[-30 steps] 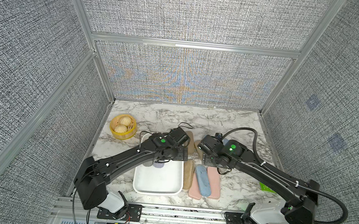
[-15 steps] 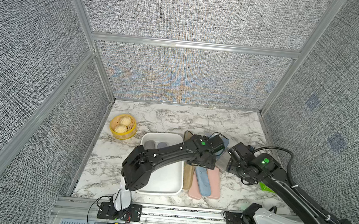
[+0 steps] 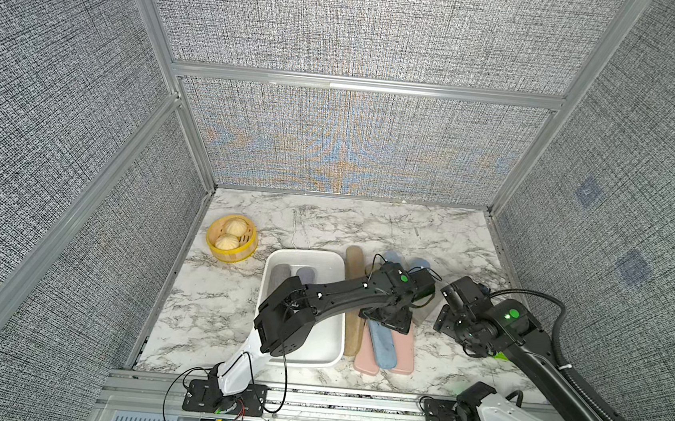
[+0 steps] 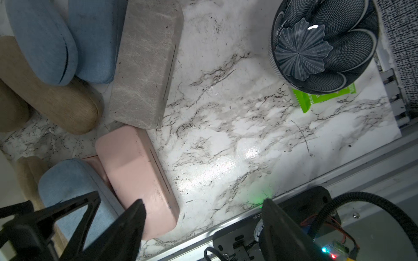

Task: Put the glasses cases into the storage boxes
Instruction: Pick up the glasses case.

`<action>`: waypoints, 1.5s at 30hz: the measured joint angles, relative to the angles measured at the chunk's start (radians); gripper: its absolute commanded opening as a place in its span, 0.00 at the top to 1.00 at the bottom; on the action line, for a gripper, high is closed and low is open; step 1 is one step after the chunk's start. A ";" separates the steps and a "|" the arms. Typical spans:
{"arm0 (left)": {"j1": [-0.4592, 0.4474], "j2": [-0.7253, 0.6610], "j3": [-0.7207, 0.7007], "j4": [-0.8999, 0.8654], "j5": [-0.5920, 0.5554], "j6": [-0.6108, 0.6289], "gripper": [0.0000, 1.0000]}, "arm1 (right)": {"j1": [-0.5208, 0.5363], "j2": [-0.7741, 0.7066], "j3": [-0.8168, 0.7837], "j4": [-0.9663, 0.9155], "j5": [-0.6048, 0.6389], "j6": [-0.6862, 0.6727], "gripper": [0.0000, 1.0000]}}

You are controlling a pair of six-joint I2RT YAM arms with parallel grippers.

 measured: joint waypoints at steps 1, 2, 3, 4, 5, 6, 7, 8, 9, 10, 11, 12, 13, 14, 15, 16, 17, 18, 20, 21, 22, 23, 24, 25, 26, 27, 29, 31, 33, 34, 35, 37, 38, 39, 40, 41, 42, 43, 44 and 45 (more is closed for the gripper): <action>0.000 0.010 0.003 -0.004 0.003 0.000 0.09 | -0.010 -0.006 -0.004 -0.002 -0.005 0.000 0.18; 0.001 0.019 0.005 -0.003 0.015 0.000 0.08 | -0.018 -0.010 -0.006 -0.004 -0.007 0.000 0.18; 0.001 0.023 0.005 -0.004 0.019 0.000 0.08 | -0.025 -0.015 -0.006 -0.006 -0.010 0.000 0.18; 0.000 0.027 0.006 -0.005 0.018 0.000 0.08 | -0.032 -0.020 -0.007 -0.007 -0.010 0.000 0.17; 0.000 0.033 0.014 -0.006 0.023 0.000 0.08 | -0.039 -0.026 -0.007 -0.010 -0.010 0.000 0.17; 0.000 0.039 0.021 -0.006 0.025 0.000 0.08 | -0.046 -0.032 -0.008 -0.014 -0.010 0.000 0.17; 0.000 0.049 0.033 -0.010 0.026 0.000 0.08 | -0.053 -0.039 -0.009 -0.019 -0.011 -0.001 0.17; 0.000 0.058 0.042 -0.009 0.033 0.000 0.09 | -0.061 -0.046 -0.011 -0.024 -0.012 -0.001 0.17; 0.000 0.066 0.046 -0.009 0.040 0.000 0.09 | -0.067 -0.052 -0.012 -0.029 -0.013 -0.001 0.17; 0.000 0.073 0.050 -0.010 0.044 0.000 0.10 | -0.072 -0.060 -0.014 -0.034 -0.013 -0.001 0.17; 0.000 0.079 0.053 -0.011 0.044 0.000 0.12 | -0.077 -0.069 -0.017 -0.039 -0.014 -0.001 0.17; 0.000 0.086 0.059 -0.015 0.044 0.000 0.13 | -0.078 -0.076 -0.019 -0.041 -0.015 -0.001 0.17; 0.001 0.094 0.068 -0.021 0.044 0.000 0.14 | -0.080 -0.084 -0.022 -0.043 -0.018 -0.001 0.17; 0.002 0.102 0.079 -0.028 0.045 0.000 0.15 | -0.083 -0.088 -0.023 -0.047 -0.021 -0.001 0.17; 0.002 0.105 0.084 -0.031 0.044 0.000 0.16 | -0.084 -0.091 -0.023 -0.048 -0.021 -0.001 0.17; 0.002 0.105 0.088 -0.036 0.044 0.000 0.19 | -0.088 -0.093 -0.022 -0.049 -0.022 -0.001 0.17; 0.002 0.105 0.091 -0.042 0.044 0.000 0.21 | -0.089 -0.095 -0.022 -0.050 -0.025 -0.001 0.17; 0.002 0.105 0.093 -0.047 0.043 0.000 0.23 | -0.090 -0.098 -0.022 -0.050 -0.026 -0.001 0.17; 0.003 0.114 0.105 -0.063 0.037 0.001 0.26 | -0.092 -0.105 -0.022 -0.050 -0.028 -0.001 0.17; 0.003 0.118 0.110 -0.069 0.032 0.005 0.27 | -0.094 -0.107 -0.022 -0.050 -0.028 -0.001 0.18; 0.003 0.120 0.112 -0.075 0.029 0.005 0.27 | -0.095 -0.110 -0.022 -0.050 -0.028 -0.001 0.18; 0.003 0.120 0.113 -0.079 0.024 0.005 0.28 | -0.096 -0.111 -0.022 -0.050 -0.028 -0.001 0.18; 0.002 0.120 0.113 -0.083 0.018 0.005 0.28 | -0.096 -0.112 -0.022 -0.051 -0.028 -0.001 0.18; 0.001 0.120 0.113 -0.087 0.014 0.008 0.29 | -0.097 -0.114 -0.021 -0.051 -0.028 -0.001 0.18; 0.000 0.120 0.113 -0.089 0.012 0.009 0.30 | -0.097 -0.116 -0.021 -0.051 -0.028 -0.001 0.18; 0.000 0.120 0.113 -0.090 0.009 0.011 0.32 | -0.098 -0.118 -0.022 -0.051 -0.028 -0.001 0.18; 0.000 0.120 0.118 -0.099 0.000 0.012 0.34 | -0.100 -0.121 -0.022 -0.051 -0.028 -0.002 0.18; 0.000 0.120 0.119 -0.104 -0.006 0.012 0.36 | -0.101 -0.122 -0.021 -0.051 -0.028 -0.013 0.18; 0.000 0.120 0.120 -0.103 -0.009 0.012 0.37 | -0.102 -0.123 -0.021 -0.051 -0.028 -0.019 0.19; 0.000 0.116 0.121 -0.102 -0.009 0.012 0.38 | -0.102 -0.124 -0.021 -0.052 -0.027 -0.026 0.18; 0.000 0.109 0.121 -0.102 -0.009 0.012 0.38 | -0.102 -0.126 -0.021 -0.054 -0.027 -0.027 0.19; -0.001 0.089 0.120 -0.099 -0.009 0.012 0.38 | -0.102 -0.126 -0.018 -0.059 -0.027 -0.027 0.19; -0.001 0.076 0.120 -0.095 -0.009 0.012 0.39 | -0.102 -0.125 -0.014 -0.061 -0.024 -0.030 0.19; -0.001 0.066 0.120 -0.091 -0.009 0.012 0.39 | -0.102 -0.125 -0.011 -0.061 -0.021 -0.031 0.19; -0.001 0.055 0.121 -0.085 -0.010 0.011 0.39 | -0.102 -0.124 -0.008 -0.065 -0.019 -0.032 0.19; -0.001 0.046 0.121 -0.080 -0.009 0.011 0.40 | -0.102 -0.124 -0.005 -0.066 -0.015 -0.035 0.19; -0.001 0.039 0.121 -0.078 -0.009 0.011 0.40 | -0.102 -0.124 -0.001 -0.069 -0.013 -0.037 0.19; -0.001 0.027 0.121 -0.077 -0.010 0.011 0.40 | -0.102 -0.123 0.005 -0.072 -0.012 -0.037 0.19; 0.000 0.016 0.121 -0.078 -0.012 0.011 0.40 | -0.102 -0.122 0.008 -0.072 -0.011 -0.038 0.19; 0.001 0.004 0.121 -0.078 -0.015 0.011 0.40 | -0.102 -0.121 0.012 -0.074 -0.010 -0.038 0.19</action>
